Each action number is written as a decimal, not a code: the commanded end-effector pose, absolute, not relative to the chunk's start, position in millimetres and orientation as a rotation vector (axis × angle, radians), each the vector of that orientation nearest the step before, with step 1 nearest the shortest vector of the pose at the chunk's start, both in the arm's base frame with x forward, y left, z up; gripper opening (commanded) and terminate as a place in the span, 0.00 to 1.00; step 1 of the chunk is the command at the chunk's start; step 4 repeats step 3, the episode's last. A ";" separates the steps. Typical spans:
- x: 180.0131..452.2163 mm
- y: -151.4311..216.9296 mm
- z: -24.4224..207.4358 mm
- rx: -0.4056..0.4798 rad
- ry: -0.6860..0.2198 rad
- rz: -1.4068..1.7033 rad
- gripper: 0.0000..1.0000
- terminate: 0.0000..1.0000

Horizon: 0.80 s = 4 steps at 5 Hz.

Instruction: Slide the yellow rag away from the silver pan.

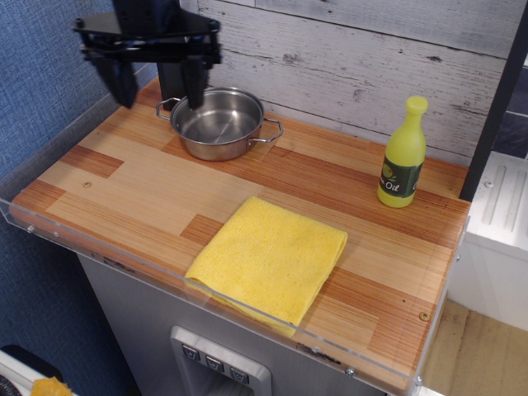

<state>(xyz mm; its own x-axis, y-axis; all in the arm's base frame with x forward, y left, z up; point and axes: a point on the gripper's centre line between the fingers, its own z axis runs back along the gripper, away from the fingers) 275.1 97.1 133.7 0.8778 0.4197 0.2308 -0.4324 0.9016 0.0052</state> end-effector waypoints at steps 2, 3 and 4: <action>254.7 132.1 145.0 0.078 -0.243 0.577 1.00 0.00; 254.7 132.1 145.0 0.078 -0.243 0.577 1.00 1.00; 254.7 132.1 145.0 0.078 -0.243 0.577 1.00 1.00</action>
